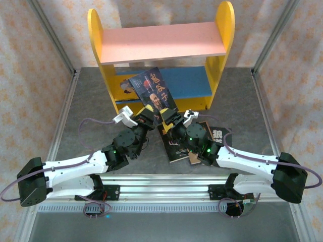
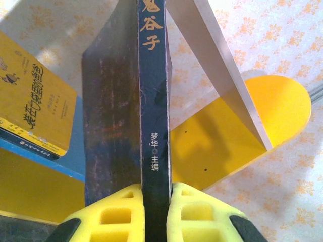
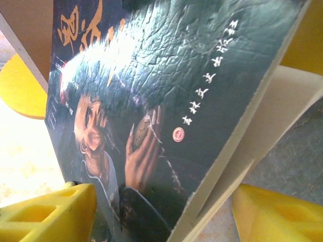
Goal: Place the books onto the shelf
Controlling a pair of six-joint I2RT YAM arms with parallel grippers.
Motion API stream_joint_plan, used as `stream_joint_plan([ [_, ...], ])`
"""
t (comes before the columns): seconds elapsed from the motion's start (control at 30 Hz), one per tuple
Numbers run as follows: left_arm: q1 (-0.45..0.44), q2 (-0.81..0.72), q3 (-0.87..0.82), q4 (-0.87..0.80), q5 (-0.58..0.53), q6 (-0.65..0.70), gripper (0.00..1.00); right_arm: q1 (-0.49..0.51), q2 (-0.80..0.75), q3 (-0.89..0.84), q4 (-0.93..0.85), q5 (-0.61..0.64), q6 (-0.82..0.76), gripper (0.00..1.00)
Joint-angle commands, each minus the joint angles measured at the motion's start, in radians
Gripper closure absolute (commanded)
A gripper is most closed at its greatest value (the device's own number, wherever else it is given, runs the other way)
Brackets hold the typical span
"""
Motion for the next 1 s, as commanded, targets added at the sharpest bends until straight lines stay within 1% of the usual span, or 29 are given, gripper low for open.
stream_joint_plan([
  [0.0,-0.012,0.004,0.006,0.127,-0.044,0.04,1.0,0.005,0.001,0.015,0.047,0.008,0.018,0.29],
  [0.13,-0.013,0.009,0.002,0.148,-0.048,0.053,1.0,0.005,0.0,0.02,0.042,0.003,0.027,0.25],
  [0.27,-0.015,0.011,-0.008,0.174,-0.051,0.067,1.0,0.005,0.011,0.021,0.056,-0.003,0.045,0.17],
  [0.43,-0.015,0.012,-0.016,0.176,-0.057,0.067,1.0,0.005,0.024,0.025,0.083,-0.001,0.058,0.17],
  [0.53,-0.016,0.011,-0.023,0.179,-0.061,0.06,1.0,0.005,0.052,0.033,0.1,-0.002,0.061,0.21],
  [0.6,-0.017,0.011,-0.031,0.182,-0.065,0.055,1.0,0.004,0.066,0.035,0.119,-0.003,0.07,0.26],
  [0.7,-0.018,0.016,-0.041,0.19,-0.072,0.045,1.0,0.003,0.086,0.041,0.136,-0.003,0.081,0.36],
  [0.8,-0.017,0.022,-0.046,0.189,-0.077,0.038,1.0,0.001,0.095,0.044,0.142,-0.002,0.083,0.49],
  [0.87,-0.017,0.022,-0.047,0.172,-0.079,0.026,1.0,-0.002,0.096,0.042,0.139,0.003,0.076,0.6],
  [0.97,-0.018,0.016,-0.04,0.099,-0.087,-0.023,1.0,-0.015,0.088,0.034,0.132,0.003,0.062,0.71],
])
